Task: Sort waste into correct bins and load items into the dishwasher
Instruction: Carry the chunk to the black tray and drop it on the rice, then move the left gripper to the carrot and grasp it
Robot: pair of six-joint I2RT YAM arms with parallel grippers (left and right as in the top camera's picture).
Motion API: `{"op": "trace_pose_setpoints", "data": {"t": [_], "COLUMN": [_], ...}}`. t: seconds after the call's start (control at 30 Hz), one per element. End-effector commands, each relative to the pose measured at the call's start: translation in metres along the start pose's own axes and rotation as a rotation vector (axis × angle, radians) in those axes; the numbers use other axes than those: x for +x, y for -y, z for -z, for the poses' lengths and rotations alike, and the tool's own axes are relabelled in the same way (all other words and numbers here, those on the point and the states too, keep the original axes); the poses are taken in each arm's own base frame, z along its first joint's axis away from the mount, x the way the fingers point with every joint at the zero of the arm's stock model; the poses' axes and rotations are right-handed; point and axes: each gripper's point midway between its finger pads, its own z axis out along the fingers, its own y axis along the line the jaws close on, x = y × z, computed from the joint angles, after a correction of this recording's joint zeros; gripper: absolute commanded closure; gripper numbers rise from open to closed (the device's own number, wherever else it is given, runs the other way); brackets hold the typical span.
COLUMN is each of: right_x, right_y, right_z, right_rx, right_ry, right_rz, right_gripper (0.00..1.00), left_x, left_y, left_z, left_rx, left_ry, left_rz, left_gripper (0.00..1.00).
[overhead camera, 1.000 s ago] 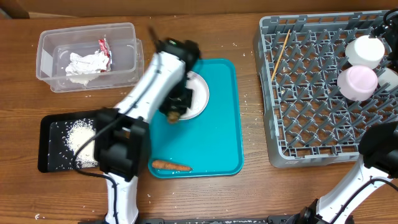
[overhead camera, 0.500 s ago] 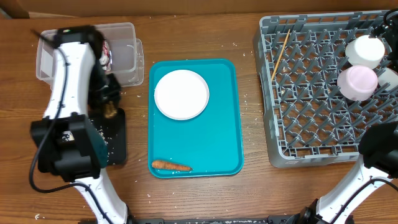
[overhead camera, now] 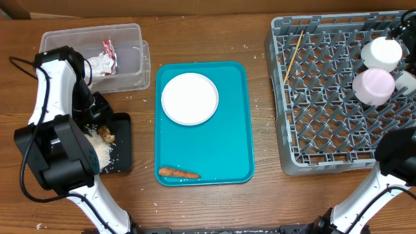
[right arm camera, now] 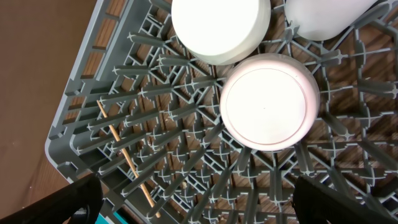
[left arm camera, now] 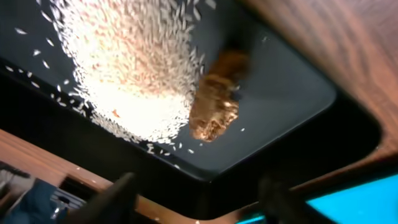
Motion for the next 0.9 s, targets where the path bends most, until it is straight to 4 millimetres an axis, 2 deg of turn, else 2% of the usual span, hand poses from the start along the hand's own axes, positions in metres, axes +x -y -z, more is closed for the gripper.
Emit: {"op": "trace_pose_setpoints", "data": {"t": [0.0,0.13,0.27,0.37,0.43,0.5,0.6,0.7,0.77,0.87], "right_x": [-0.003,-0.003,-0.003,-0.003,-0.003,-0.003,-0.003,-0.003,-0.003,-0.003], "right_y": [-0.003,-0.003,-0.003,-0.003,-0.003,-0.003,-0.003,-0.003,-0.003,-0.003], "right_z": [0.010,0.010,0.010,0.010,0.010,0.010,0.010,0.010,0.010,0.010], "right_rx": [-0.019,-0.019,-0.019,-0.019,-0.019,-0.019,-0.019,-0.019,-0.019,-0.019], "right_ry": [0.024,0.024,0.024,0.024,0.024,0.024,0.024,0.024,0.024,0.024], "right_rz": [0.003,0.003,0.003,0.003,0.003,0.003,0.003,0.003,0.003,0.003], "right_gripper": [0.00,0.00,0.00,0.00,0.00,0.00,0.00,0.00,0.00,0.00], "left_x": [0.003,0.003,0.012,0.032,0.056,0.080,0.116,0.155,0.177,0.198], "left_y": [-0.003,-0.002,0.003,0.026,0.055,0.077,0.101,0.121,0.127,0.125], "left_z": [0.007,0.013,0.032,0.051,0.061,0.064,0.056,0.040,0.026,0.008], "left_rx": [0.009,0.015,0.031,0.095,0.158,0.166,0.112,0.052,0.000,-0.073], "left_ry": [0.021,0.032,0.077,0.120,0.128,0.120,0.099,0.073,0.060,0.041], "left_rz": [0.013,0.012,-0.018,-0.118,-0.263,-0.386,-0.542,-0.675,-0.723,-0.738], "left_gripper": [0.29,0.30,0.33,0.32,0.32,0.31,0.30,0.28,0.22,0.20]}}
